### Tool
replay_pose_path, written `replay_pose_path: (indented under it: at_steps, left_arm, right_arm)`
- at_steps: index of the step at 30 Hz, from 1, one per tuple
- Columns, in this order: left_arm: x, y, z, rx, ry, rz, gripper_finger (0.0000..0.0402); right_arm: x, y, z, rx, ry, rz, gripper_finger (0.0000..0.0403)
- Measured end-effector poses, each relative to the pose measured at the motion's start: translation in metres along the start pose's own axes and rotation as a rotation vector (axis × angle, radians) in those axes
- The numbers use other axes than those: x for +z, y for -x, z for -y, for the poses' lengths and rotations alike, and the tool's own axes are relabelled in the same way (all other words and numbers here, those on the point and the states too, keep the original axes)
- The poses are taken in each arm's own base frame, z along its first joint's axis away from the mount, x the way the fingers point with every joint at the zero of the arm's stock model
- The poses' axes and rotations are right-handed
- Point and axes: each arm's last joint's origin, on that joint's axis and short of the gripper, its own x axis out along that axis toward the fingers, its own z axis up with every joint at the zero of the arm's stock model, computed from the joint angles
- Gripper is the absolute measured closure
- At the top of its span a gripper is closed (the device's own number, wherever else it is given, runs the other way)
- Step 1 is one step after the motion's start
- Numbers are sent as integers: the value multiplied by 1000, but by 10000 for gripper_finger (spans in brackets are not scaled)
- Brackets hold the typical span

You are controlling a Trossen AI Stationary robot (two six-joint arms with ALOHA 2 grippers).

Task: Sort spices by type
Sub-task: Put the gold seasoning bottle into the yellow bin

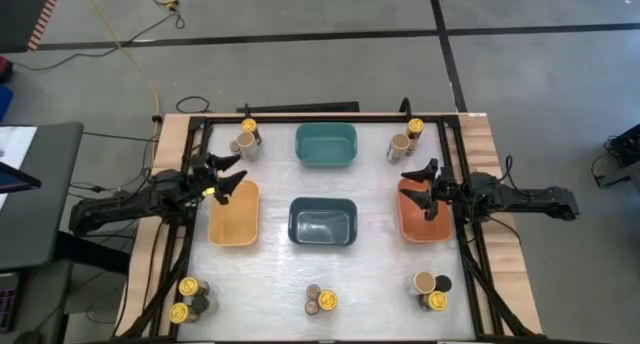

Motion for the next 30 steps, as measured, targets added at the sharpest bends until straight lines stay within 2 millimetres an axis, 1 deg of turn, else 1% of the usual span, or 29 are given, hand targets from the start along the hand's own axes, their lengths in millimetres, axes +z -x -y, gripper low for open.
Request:
replay_pose_path:
  at_steps: [4, 6, 10, 13, 16, 18, 22, 25, 27, 30]
  left_arm:
    - [25, -7, 6, 106, -16, 51, 75]
    - [30, -14, 9, 137, -21, -5, 75]
    - [43, -34, 14, 230, 86, -84, 75]
    - [50, -55, 15, 322, 155, -124, 75]
    - [55, -77, 12, 420, 208, -147, 75]
    - [63, -93, 9, 469, 229, -129, 75]
    - [75, -119, 0, 578, 207, -156, 75]
    - [95, -135, -5, 662, 194, -196, 75]
    - [108, -143, -9, 716, 162, -268, 75]
    - [125, -155, -14, 730, 143, -395, 75]
  right_arm:
    - [0, 0, 0, 0, 0, 0, 117]
    - [0, 0, 0, 0, 0, 0, 117]
    - [0, 0, 0, 0, 0, 0, 117]
    - [0, 0, 0, 0, 0, 0, 117]
    - [0, 0, 0, 0, 0, 0, 117]
    - [0, 0, 0, 0, 0, 1, 117]
    - [0, 0, 0, 0, 0, 0, 117]
    - [0, 0, 0, 0, 0, 0, 117]
    - [0, 0, 0, 0, 0, 1, 117]
    - [0, 0, 0, 0, 0, 0, 117]
